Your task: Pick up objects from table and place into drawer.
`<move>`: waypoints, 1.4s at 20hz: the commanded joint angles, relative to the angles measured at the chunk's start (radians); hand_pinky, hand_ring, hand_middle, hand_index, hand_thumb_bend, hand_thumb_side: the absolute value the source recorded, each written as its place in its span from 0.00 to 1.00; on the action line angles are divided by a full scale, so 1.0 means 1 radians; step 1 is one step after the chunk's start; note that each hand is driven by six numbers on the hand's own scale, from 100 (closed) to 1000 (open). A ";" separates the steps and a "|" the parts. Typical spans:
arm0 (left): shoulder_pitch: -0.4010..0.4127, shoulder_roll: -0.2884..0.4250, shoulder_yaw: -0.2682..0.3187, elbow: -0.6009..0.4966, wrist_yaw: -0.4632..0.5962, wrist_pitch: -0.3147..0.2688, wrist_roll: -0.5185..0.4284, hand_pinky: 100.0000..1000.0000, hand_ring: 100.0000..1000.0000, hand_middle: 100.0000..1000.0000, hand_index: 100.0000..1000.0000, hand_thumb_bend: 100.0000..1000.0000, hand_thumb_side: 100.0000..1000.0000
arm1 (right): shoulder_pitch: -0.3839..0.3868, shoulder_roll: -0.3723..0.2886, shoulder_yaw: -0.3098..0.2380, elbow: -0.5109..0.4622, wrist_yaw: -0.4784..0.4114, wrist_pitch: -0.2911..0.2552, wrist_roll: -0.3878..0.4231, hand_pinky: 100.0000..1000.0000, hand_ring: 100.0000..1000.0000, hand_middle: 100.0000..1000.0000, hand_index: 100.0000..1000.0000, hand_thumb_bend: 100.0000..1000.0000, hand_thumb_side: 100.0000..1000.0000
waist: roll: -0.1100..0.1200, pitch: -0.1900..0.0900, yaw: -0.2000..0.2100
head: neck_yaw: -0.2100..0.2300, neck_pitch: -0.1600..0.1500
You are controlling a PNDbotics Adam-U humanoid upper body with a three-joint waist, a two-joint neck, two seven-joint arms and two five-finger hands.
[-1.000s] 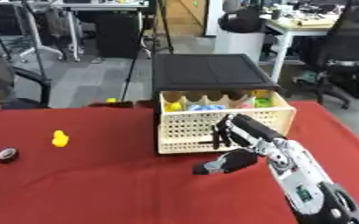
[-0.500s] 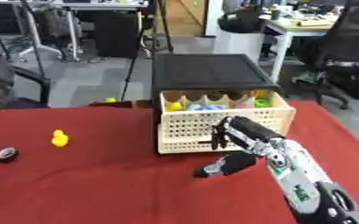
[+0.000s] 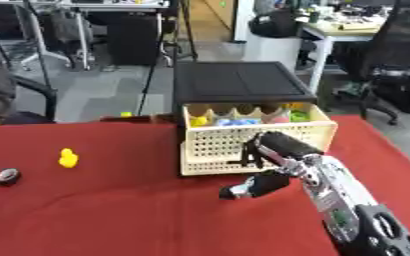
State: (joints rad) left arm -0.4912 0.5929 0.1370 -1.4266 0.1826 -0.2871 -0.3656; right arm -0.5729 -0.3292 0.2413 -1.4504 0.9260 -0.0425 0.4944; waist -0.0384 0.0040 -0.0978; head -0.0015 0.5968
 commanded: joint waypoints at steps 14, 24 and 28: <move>-0.003 0.018 0.020 -0.018 -0.014 0.007 0.004 0.45 0.58 0.60 0.82 0.00 0.71 | 0.059 -0.049 -0.019 -0.152 -0.040 0.031 0.012 0.08 0.00 0.40 0.51 0.82 0.69 | 0.001 -0.003 -0.005 | 0.003 -0.003; -0.001 0.016 0.022 -0.015 -0.018 0.003 0.004 0.45 0.58 0.60 0.82 0.00 0.71 | 0.077 -0.032 0.008 -0.130 -0.052 0.019 0.068 0.08 0.00 0.40 0.51 0.80 0.64 | 0.005 0.000 -0.004 | 0.003 0.002; 0.002 0.014 0.023 -0.018 -0.015 0.003 0.004 0.45 0.58 0.60 0.82 0.00 0.71 | 0.057 -0.023 0.013 -0.084 -0.042 0.017 0.072 0.08 0.00 0.41 0.51 0.80 0.64 | 0.008 -0.001 -0.002 | 0.001 0.001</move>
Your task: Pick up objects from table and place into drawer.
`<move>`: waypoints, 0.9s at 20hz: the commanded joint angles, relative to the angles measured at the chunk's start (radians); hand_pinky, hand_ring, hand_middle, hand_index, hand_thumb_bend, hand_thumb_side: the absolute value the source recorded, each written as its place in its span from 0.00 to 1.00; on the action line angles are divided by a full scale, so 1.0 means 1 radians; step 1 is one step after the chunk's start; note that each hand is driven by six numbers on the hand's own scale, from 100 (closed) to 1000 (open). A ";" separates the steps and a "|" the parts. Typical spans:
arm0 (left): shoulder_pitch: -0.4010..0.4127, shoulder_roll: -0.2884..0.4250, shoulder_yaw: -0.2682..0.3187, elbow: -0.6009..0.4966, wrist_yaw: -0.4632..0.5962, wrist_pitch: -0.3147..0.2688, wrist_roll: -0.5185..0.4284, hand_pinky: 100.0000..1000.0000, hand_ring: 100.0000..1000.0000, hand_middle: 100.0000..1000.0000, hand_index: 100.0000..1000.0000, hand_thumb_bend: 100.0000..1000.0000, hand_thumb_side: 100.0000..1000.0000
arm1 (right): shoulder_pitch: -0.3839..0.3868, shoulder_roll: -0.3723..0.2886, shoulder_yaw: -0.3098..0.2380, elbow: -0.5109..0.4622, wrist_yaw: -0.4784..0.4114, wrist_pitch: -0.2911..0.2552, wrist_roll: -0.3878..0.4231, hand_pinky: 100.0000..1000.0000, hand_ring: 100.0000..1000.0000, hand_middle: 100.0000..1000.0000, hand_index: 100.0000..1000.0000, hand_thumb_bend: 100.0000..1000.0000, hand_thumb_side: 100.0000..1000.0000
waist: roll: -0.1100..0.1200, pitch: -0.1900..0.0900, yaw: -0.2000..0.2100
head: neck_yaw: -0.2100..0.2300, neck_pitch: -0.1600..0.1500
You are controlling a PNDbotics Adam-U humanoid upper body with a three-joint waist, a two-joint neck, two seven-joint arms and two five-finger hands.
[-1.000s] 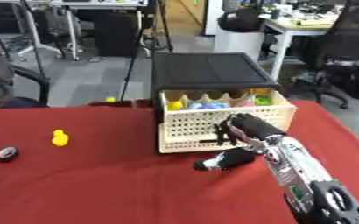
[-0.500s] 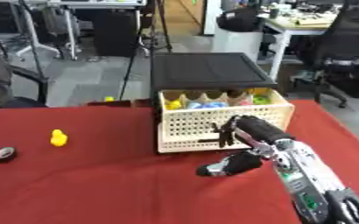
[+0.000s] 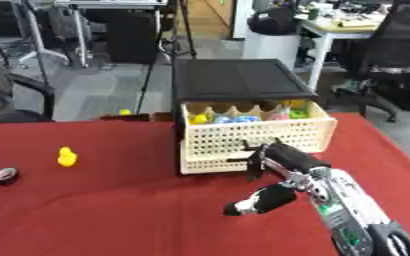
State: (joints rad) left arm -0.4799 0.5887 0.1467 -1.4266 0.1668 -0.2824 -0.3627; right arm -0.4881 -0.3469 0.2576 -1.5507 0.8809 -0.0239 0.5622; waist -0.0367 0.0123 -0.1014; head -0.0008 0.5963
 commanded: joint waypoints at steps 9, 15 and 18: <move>0.000 0.014 0.020 -0.033 0.010 0.000 0.006 0.46 0.58 0.60 0.82 0.00 0.71 | -0.069 0.014 -0.014 0.122 0.056 0.000 -0.027 0.08 0.00 0.45 0.53 0.78 0.64 | 0.013 -0.008 0.014 | -0.006 0.004; 0.003 0.010 0.025 -0.036 0.013 0.009 0.007 0.46 0.58 0.60 0.82 0.00 0.71 | -0.090 0.016 -0.025 0.161 0.090 0.006 -0.056 0.08 0.00 0.46 0.54 0.78 0.66 | 0.012 -0.008 0.017 | -0.006 0.005; 0.006 0.011 0.025 -0.037 0.012 0.009 0.006 0.46 0.58 0.60 0.82 0.00 0.71 | -0.104 0.014 -0.030 0.171 0.101 0.007 -0.067 0.07 0.00 0.46 0.54 0.77 0.68 | 0.012 -0.009 0.018 | -0.006 0.006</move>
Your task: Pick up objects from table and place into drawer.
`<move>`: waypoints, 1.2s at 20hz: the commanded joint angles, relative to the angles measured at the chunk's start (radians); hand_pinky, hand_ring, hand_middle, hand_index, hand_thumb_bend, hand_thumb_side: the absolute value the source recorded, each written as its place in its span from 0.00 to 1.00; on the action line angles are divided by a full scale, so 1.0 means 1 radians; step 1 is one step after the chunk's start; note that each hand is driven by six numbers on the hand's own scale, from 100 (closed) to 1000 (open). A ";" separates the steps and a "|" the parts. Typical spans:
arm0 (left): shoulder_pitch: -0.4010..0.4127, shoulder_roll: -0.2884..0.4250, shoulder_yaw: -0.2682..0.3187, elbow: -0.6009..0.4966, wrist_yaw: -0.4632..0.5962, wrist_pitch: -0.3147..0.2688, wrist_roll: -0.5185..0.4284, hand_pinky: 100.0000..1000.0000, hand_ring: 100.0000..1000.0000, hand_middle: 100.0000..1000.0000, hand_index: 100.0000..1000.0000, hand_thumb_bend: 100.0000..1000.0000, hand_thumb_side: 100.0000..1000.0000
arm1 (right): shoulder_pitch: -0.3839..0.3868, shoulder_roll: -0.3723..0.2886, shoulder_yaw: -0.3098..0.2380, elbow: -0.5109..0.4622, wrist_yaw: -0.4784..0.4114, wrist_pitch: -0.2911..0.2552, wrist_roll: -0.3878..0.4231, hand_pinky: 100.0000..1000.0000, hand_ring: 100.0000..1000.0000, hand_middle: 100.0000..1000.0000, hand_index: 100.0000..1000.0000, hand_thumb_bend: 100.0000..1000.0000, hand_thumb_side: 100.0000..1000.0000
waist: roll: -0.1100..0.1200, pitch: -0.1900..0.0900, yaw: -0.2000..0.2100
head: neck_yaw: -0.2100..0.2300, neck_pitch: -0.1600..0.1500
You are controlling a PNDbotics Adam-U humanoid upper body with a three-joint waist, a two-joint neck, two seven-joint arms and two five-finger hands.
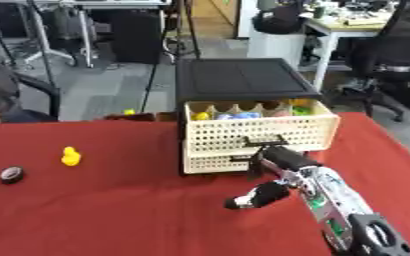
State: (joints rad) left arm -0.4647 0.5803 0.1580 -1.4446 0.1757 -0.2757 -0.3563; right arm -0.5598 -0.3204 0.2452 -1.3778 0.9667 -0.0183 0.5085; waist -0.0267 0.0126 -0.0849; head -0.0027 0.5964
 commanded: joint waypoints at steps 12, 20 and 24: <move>-0.007 0.018 0.014 -0.014 -0.002 0.002 -0.005 0.47 0.56 0.60 0.82 0.00 0.72 | -0.097 -0.010 -0.024 0.035 0.039 -0.001 -0.022 0.07 0.00 0.46 0.54 0.76 0.70 | -0.001 -0.008 0.011 | -0.005 0.006; -0.010 0.015 0.013 -0.015 -0.001 0.001 -0.009 0.47 0.56 0.60 0.82 0.00 0.72 | -0.130 0.002 -0.024 0.088 0.052 0.002 -0.009 0.07 0.00 0.46 0.54 0.74 0.69 | 0.000 -0.006 0.024 | -0.010 0.004; -0.014 0.011 0.011 -0.015 0.000 0.001 -0.013 0.47 0.56 0.60 0.82 0.00 0.72 | -0.161 0.012 -0.031 0.143 0.070 -0.001 -0.012 0.06 0.00 0.46 0.54 0.74 0.69 | 0.002 -0.003 0.037 | -0.012 0.002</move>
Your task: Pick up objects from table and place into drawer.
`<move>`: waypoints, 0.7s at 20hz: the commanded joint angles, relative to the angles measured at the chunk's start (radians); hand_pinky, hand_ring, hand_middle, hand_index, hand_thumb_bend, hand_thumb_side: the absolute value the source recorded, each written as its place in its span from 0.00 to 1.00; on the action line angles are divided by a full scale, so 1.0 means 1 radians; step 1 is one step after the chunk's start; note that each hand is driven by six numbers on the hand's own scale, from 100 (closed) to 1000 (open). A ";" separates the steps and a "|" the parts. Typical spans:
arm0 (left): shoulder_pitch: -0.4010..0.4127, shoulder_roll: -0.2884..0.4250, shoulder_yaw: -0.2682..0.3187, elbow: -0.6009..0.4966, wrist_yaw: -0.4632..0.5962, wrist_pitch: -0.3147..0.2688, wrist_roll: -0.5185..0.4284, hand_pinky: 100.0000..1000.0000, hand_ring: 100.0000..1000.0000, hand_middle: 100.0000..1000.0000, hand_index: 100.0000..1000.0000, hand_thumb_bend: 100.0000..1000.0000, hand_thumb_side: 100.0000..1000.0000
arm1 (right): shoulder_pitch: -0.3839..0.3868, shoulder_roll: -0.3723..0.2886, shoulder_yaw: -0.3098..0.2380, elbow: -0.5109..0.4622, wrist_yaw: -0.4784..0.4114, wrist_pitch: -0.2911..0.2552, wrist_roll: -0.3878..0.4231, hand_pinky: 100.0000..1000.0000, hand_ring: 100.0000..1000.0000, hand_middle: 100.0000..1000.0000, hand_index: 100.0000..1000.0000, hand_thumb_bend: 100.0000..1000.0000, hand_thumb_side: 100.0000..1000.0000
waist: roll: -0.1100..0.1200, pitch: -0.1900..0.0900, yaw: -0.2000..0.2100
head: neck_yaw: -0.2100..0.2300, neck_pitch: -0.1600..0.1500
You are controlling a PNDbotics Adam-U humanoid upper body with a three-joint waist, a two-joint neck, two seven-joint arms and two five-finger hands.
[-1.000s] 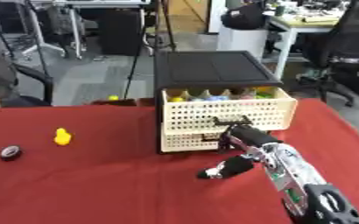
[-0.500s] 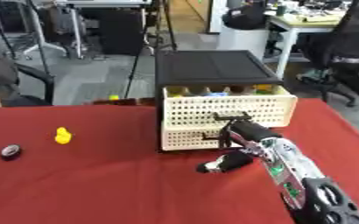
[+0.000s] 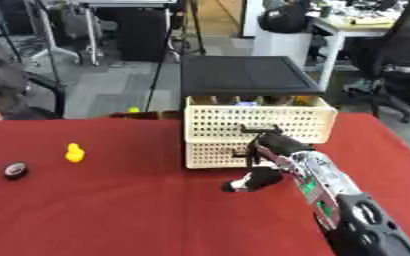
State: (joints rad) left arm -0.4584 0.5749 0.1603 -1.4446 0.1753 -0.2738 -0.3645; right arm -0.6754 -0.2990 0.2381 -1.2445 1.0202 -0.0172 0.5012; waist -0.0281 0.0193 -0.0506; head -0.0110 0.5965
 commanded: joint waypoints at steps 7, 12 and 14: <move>-0.024 0.013 0.007 -0.016 0.000 -0.001 -0.010 0.47 0.56 0.60 0.82 0.00 0.72 | -0.076 0.001 -0.033 0.066 0.039 -0.005 -0.012 0.06 0.00 0.46 0.54 0.72 0.69 | 0.003 -0.005 0.018 | -0.005 -0.003; -0.027 0.007 0.005 -0.016 0.001 -0.002 -0.016 0.47 0.56 0.60 0.82 0.00 0.72 | -0.092 0.004 -0.042 0.118 0.061 -0.005 -0.014 0.05 0.00 0.46 0.54 0.71 0.68 | 0.006 -0.003 0.031 | -0.007 -0.009; -0.028 0.005 0.004 -0.016 0.002 -0.003 -0.018 0.47 0.56 0.60 0.82 0.00 0.72 | -0.099 0.005 -0.049 0.145 0.074 -0.001 -0.016 0.05 0.00 0.46 0.54 0.71 0.68 | 0.008 -0.003 0.037 | -0.007 -0.011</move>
State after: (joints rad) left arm -0.4640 0.5621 0.1596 -1.4446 0.1754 -0.2737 -0.3780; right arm -0.7457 -0.2856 0.2050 -1.1032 1.0808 -0.0203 0.4906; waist -0.0251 0.0257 -0.0133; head -0.0157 0.5941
